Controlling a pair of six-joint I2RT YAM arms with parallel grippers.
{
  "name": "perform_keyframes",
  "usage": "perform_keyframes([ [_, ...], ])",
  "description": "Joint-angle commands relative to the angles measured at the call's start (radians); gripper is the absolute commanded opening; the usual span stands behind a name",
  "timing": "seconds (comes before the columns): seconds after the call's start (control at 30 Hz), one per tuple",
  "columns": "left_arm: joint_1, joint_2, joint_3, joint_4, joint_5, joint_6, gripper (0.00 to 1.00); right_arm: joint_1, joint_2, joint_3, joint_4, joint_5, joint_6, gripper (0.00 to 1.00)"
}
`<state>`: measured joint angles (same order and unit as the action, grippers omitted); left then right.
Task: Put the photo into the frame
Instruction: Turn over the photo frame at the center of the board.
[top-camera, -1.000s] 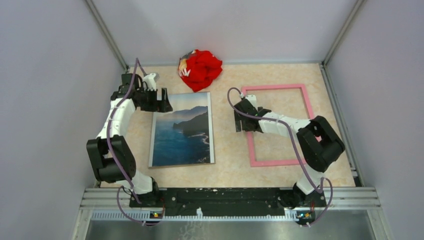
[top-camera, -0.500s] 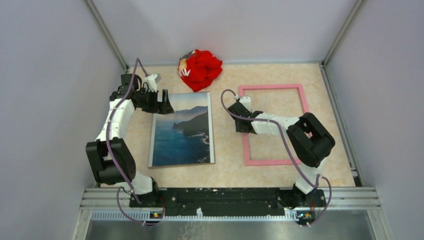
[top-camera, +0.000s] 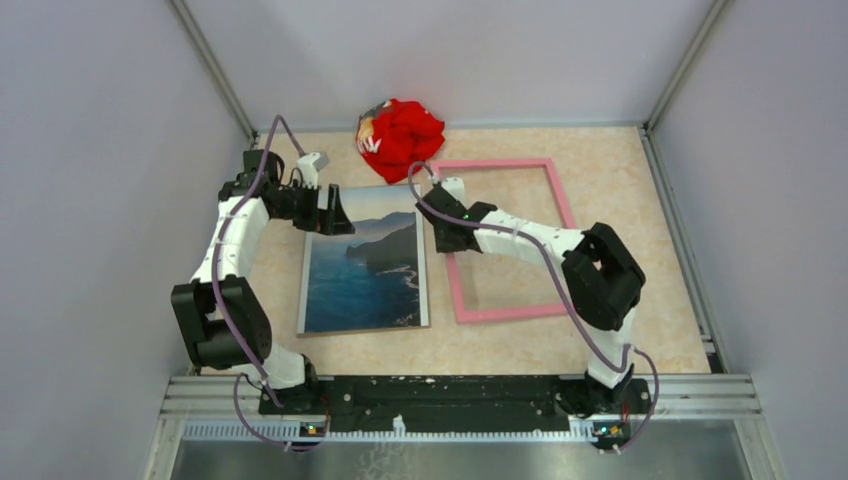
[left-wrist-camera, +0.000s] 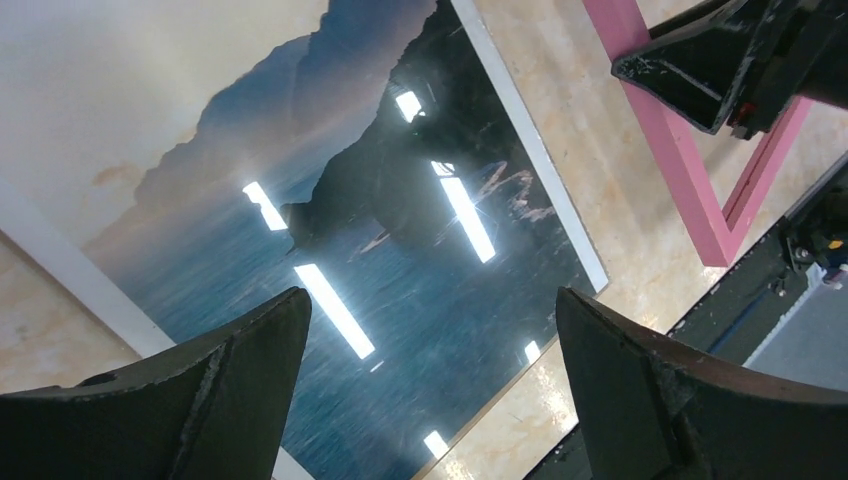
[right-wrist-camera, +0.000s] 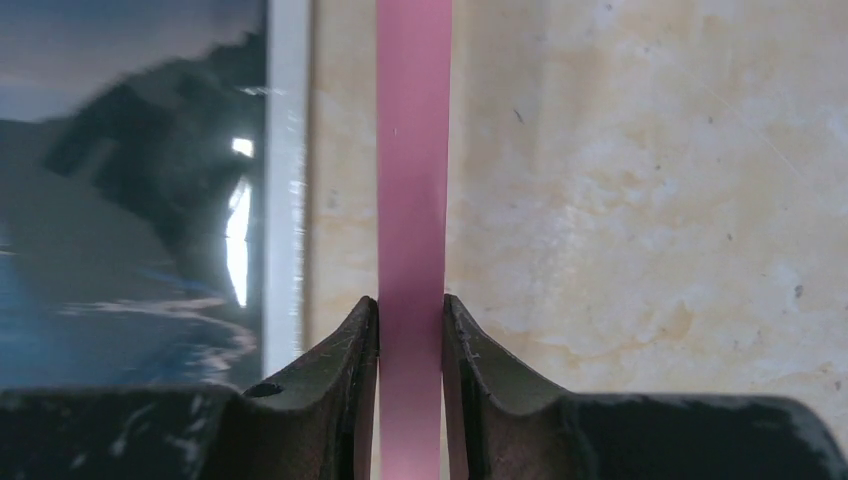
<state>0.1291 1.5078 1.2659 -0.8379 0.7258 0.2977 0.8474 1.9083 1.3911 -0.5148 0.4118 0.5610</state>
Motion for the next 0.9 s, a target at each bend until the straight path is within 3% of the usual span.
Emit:
perform_keyframes([
  [0.0,0.001,-0.014,0.015,-0.016,0.083,0.020,0.98,0.001,-0.115,0.146,-0.039,-0.036,0.073,0.10],
  [0.2,0.000,-0.029,0.023,-0.009,0.152,-0.004,0.98,0.002,-0.157,0.314,-0.053,-0.225,0.156,0.10],
  [0.47,-0.042,-0.114,0.010,0.070,0.164,-0.104,0.98,-0.006,-0.252,0.356,0.054,-0.401,0.291,0.13],
  [0.6,-0.083,-0.138,0.025,0.083,0.133,-0.122,0.98,-0.036,-0.298,0.294,0.160,-0.501,0.382,0.13],
  [0.77,-0.103,-0.156,0.030,0.087,0.133,-0.136,0.98,-0.101,-0.375,0.087,0.460,-0.655,0.573,0.15],
  [0.87,-0.125,-0.168,0.031,0.090,0.119,-0.144,0.98,-0.119,-0.383,0.054,0.508,-0.688,0.609,0.15],
])
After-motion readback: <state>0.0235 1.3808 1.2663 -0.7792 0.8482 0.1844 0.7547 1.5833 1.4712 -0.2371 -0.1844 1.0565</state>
